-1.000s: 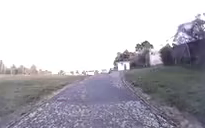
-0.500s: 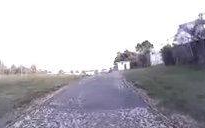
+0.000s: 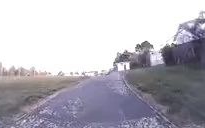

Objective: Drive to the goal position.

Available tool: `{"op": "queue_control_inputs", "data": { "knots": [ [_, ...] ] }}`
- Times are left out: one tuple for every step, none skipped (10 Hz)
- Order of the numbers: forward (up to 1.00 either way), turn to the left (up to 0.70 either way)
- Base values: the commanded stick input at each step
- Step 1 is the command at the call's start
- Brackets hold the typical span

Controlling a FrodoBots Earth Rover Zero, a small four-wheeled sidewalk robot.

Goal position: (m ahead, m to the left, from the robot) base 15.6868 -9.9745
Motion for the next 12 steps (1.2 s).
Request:
{"op": "queue_control_inputs", "data": {
  "knots": [
    [0.50, 0.00],
    [0.50, 0.00],
    [0.50, 0.00],
    [0.50, 0.00],
    [0.50, 0.00],
    [0.50, 0.00],
    [0.50, 0.00],
    [0.50, 0.00],
    [0.50, 0.00],
    [0.50, 0.00],
    [0.50, 0.00],
    [0.50, 0.00]
  ]
}}
